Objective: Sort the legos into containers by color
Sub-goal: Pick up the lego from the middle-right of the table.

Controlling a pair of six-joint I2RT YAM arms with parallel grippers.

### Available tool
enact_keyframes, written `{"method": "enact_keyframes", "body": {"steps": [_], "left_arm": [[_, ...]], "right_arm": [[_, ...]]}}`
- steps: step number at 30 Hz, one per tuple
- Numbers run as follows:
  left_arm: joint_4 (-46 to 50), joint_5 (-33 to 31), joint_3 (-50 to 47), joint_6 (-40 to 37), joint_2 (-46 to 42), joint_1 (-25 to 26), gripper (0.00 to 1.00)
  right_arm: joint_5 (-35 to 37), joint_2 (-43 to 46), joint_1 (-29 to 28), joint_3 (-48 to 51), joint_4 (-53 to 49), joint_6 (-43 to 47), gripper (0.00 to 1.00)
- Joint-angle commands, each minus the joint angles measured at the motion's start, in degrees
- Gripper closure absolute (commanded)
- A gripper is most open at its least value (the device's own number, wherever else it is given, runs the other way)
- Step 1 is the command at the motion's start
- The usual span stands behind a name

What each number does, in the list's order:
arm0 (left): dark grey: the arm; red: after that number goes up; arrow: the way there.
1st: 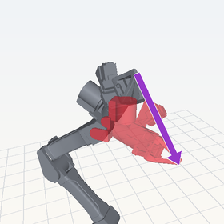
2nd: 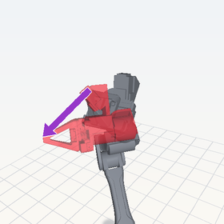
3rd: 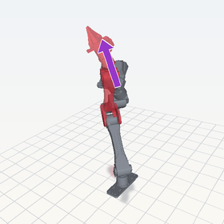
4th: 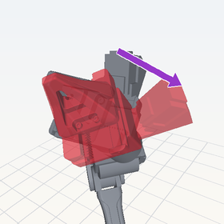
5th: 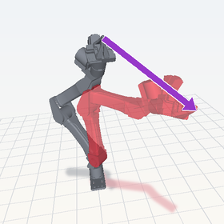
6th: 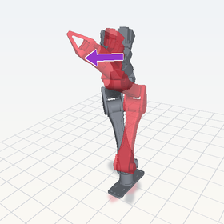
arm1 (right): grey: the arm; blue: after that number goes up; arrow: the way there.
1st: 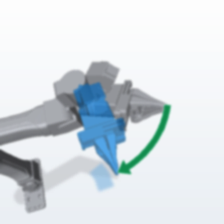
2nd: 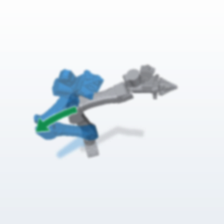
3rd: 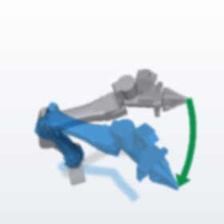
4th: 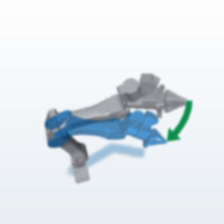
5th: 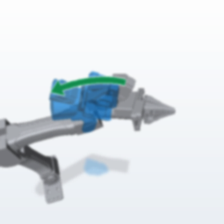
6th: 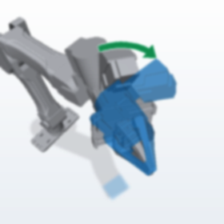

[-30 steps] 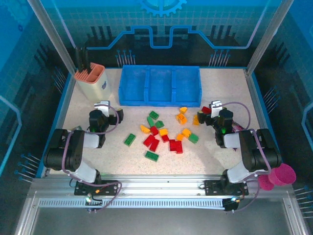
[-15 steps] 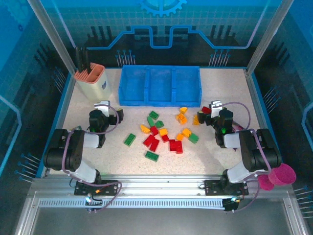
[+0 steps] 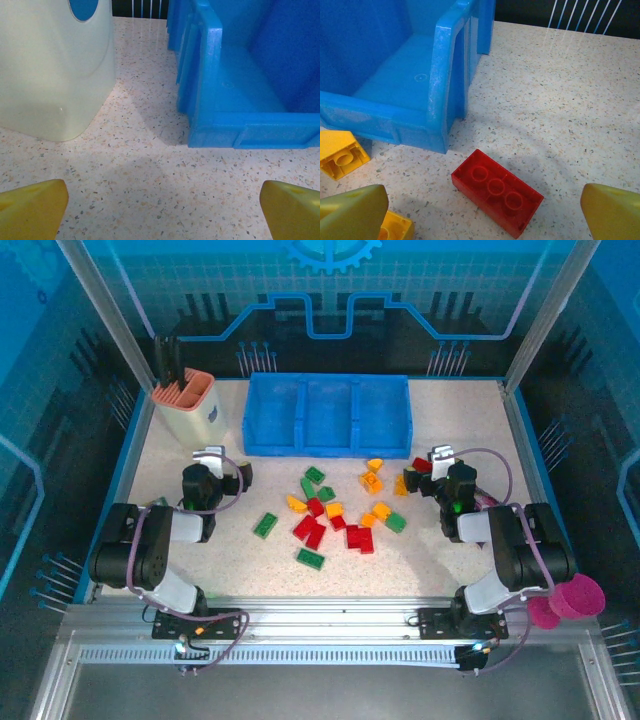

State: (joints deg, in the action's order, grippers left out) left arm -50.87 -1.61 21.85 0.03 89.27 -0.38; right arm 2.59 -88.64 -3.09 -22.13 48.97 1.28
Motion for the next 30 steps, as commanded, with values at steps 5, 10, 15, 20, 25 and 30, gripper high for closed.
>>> {"method": "enact_keyframes", "body": {"steps": [5,10,15,20,25,30], "left_arm": [[-1.1,1.3,0.4,0.4,-0.5,-0.7,0.01],[15.2,-9.1,5.1,3.0,-10.4,0.0,0.01],[47.4,-11.8,21.1,12.9,-22.8,2.1,0.01],[61.7,-11.9,33.9,10.3,-24.0,5.9,0.01],[72.2,-9.8,43.4,9.0,-23.0,6.0,0.01],[76.8,-7.8,48.7,6.5,-22.1,6.0,0.01]], "right_arm": [[0.0,0.5,0.0,-1.1,1.4,-0.9,0.00],[3.8,11.4,-0.5,-9.5,-22.1,-2.6,0.00],[2.7,14.7,-0.5,-24.6,-49.9,-8.3,0.00],[5.5,11.4,-0.5,-34.3,-64.3,-13.2,0.00],[-0.7,6.0,-0.4,-42.0,-75.5,-14.0,0.00],[-8.7,-1.5,-0.3,-47.7,-81.8,-3.6,0.12]]}}
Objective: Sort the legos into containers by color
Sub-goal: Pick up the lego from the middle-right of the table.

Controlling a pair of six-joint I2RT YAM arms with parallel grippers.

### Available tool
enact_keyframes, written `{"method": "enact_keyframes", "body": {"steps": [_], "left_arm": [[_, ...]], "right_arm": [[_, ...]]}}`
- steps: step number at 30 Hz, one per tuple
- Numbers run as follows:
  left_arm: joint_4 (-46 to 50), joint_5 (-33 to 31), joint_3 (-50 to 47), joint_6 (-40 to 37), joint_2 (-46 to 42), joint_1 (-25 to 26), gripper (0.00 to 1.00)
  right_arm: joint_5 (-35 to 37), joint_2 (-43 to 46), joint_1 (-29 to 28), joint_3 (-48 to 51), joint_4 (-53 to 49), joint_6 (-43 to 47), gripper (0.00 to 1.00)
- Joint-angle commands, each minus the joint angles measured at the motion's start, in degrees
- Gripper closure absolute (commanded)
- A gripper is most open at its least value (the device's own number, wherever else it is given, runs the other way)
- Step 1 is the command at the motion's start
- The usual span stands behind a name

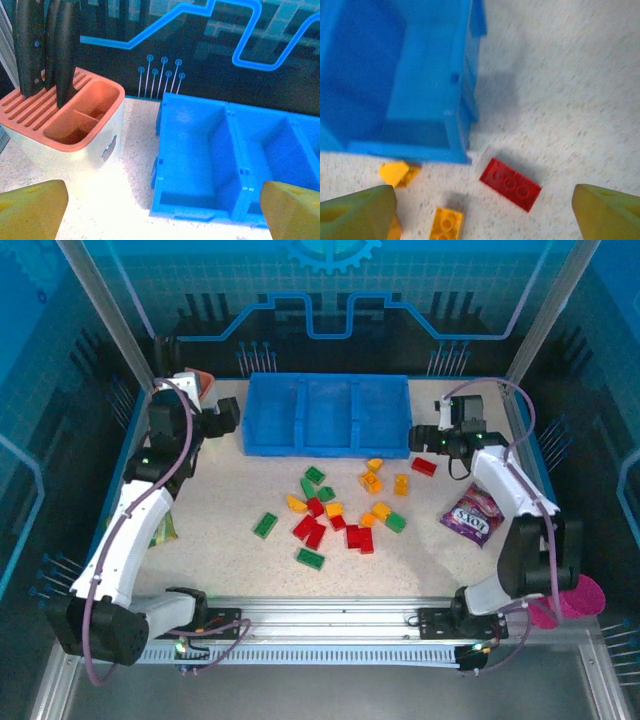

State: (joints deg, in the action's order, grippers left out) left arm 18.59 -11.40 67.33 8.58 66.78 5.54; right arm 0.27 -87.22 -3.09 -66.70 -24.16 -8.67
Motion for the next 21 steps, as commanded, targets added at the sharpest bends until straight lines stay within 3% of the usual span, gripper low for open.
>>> {"method": "enact_keyframes", "body": {"steps": [1,5,8,14,21], "left_arm": [[7.7,2.4,3.6,-2.3,0.3,0.1,0.01],[7.1,3.6,1.9,-3.2,0.2,0.1,0.01],[6.3,4.6,-0.5,-2.9,0.2,0.1,0.01],[8.6,7.9,0.4,-3.7,3.0,0.1,0.01],[9.9,12.1,0.6,-6.0,3.8,0.1,0.01]], "right_arm": [[-8.1,-3.6,-0.3,-3.3,-8.4,9.4,0.12],[-13.5,-6.6,-0.2,-4.6,-10.8,25.6,0.15],[-10.9,-6.7,0.4,-3.9,-9.4,33.1,0.15],[-18.7,-9.0,3.3,-3.5,-9.2,48.8,0.14],[-16.3,-17.7,5.9,-9.9,-12.7,57.3,0.15]]}}
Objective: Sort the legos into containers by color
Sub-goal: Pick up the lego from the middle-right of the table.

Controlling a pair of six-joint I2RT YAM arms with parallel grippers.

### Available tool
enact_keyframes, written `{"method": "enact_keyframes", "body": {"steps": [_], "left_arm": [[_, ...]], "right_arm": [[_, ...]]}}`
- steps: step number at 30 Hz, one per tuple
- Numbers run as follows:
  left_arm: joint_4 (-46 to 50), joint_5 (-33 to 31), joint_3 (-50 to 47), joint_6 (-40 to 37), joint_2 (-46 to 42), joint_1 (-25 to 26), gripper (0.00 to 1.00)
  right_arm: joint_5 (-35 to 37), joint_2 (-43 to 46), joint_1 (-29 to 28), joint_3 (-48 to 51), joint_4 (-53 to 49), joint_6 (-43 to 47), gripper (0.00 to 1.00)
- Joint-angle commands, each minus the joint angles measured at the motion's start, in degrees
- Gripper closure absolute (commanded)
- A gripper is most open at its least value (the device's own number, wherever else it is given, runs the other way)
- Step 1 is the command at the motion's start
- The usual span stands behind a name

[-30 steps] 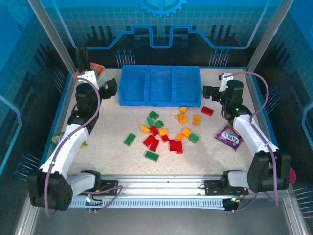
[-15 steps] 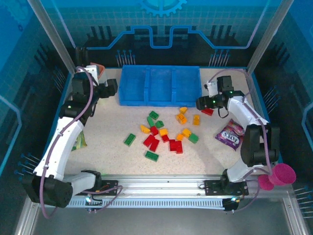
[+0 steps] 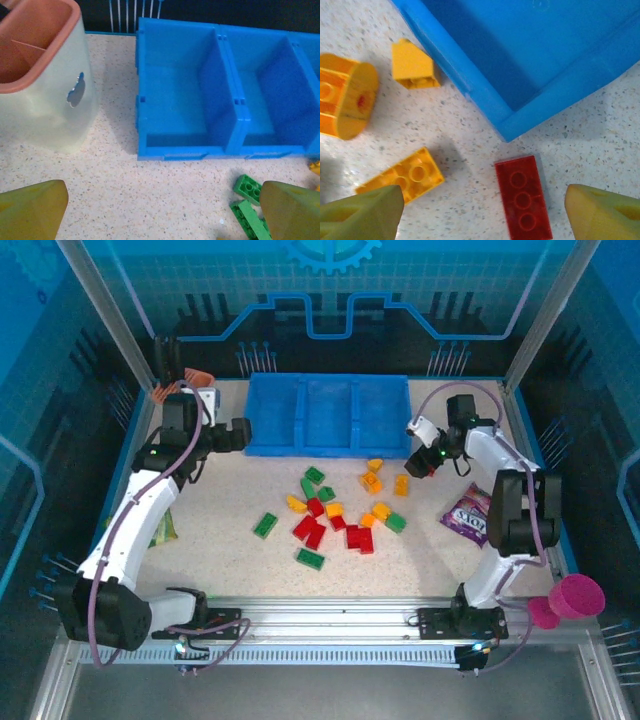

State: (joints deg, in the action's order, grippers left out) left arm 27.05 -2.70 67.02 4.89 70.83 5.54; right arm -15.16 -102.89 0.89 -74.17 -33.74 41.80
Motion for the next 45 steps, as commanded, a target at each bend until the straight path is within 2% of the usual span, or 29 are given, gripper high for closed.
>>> {"method": "enact_keyframes", "body": {"steps": [1,10,16,21,27,32,36,40,45], "left_arm": [[1.5,3.3,0.9,-2.6,-0.3,0.1,0.01],[2.4,2.8,1.3,-3.7,-0.3,0.1,0.01],[3.6,1.6,2.7,-5.5,-0.8,0.1,0.01],[2.9,-2.7,1.7,-7.4,-1.8,0.1,0.01],[1.9,-3.0,0.6,-8.6,-3.1,0.1,0.00],[2.3,-7.4,2.2,-11.2,-3.9,0.1,0.01],[1.6,-8.9,3.0,-12.7,-4.9,0.1,0.01],[1.3,-9.0,3.9,-13.0,-4.9,0.1,0.01],[1.0,-9.0,4.0,-12.6,-5.6,0.1,0.01]], "right_arm": [[-1.2,-2.8,2.3,-2.9,-3.5,7.2,0.15],[0.3,-9.3,3.4,-5.3,-3.9,9.7,0.16],[1.0,-11.9,4.2,-5.2,-2.1,10.9,0.22],[3.1,-13.5,4.3,-4.7,-0.7,10.9,0.35],[4.9,-14.8,4.4,-4.6,-1.5,11.3,0.63],[3.1,-11.6,5.6,-4.3,-4.2,11.5,0.82],[1.2,-6.1,6.4,-5.7,-7.0,10.7,0.87],[-1.9,1.0,5.9,-7.8,-8.0,9.3,0.87],[0.8,2.5,2.6,-11.7,-4.8,9.0,0.88]]}}
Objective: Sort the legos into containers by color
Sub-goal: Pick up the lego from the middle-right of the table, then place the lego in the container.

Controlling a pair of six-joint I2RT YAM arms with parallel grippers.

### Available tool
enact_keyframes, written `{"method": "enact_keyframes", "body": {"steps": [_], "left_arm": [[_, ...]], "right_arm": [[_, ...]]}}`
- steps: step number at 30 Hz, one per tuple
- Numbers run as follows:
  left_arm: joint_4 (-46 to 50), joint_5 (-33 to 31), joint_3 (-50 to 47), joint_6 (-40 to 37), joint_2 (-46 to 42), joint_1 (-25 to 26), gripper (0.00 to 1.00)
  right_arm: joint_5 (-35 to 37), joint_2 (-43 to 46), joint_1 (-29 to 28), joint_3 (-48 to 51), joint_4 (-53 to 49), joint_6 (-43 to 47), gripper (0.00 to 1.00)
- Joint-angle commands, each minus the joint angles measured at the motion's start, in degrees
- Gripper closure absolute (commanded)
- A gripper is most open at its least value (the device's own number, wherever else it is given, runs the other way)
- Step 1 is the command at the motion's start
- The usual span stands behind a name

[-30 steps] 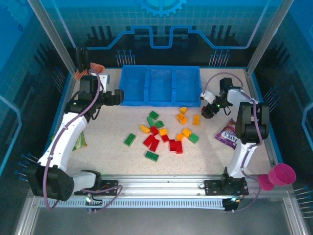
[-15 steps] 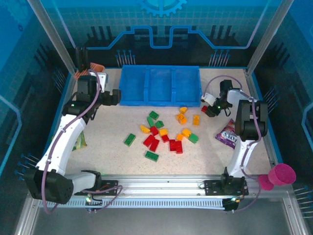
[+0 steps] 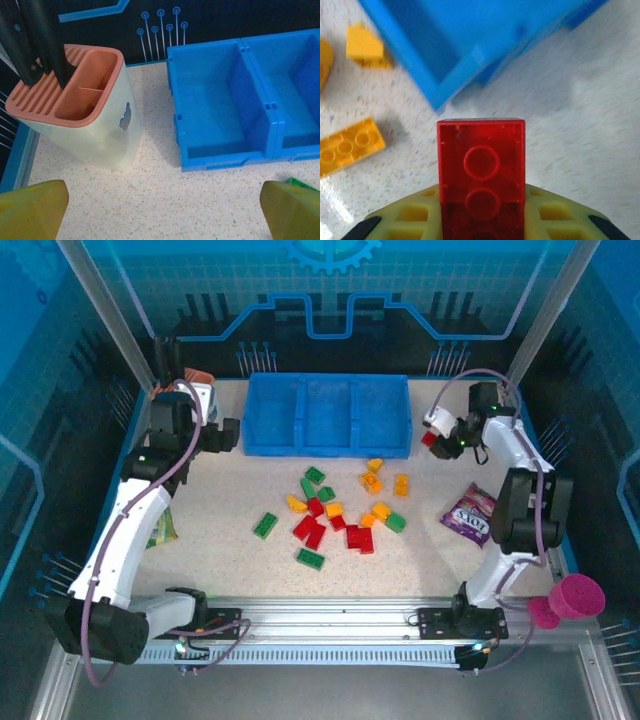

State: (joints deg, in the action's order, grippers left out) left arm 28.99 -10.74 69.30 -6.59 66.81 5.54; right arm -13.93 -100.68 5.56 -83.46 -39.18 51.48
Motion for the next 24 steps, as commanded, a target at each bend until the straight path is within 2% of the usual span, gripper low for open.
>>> {"method": "enact_keyframes", "body": {"steps": [1,8,14,24], "left_arm": [[-1.1,-0.9,1.8,-1.2,-1.9,0.1,0.01],[-0.5,-3.3,3.7,-5.0,-3.0,0.1,0.01],[-1.0,-3.3,2.9,-5.2,-3.6,0.1,0.00],[-2.1,-4.8,1.1,-6.9,-4.5,0.1,0.01]], "right_arm": [[0.6,-0.4,-2.9,-3.8,1.5,-0.8,0.88],[3.1,-10.8,-8.5,-19.7,-2.3,1.0,0.88],[6.1,-20.9,-13.2,-29.3,-0.3,4.4,0.89],[11.0,-35.0,-16.6,-42.0,-1.1,9.7,0.89]]}}
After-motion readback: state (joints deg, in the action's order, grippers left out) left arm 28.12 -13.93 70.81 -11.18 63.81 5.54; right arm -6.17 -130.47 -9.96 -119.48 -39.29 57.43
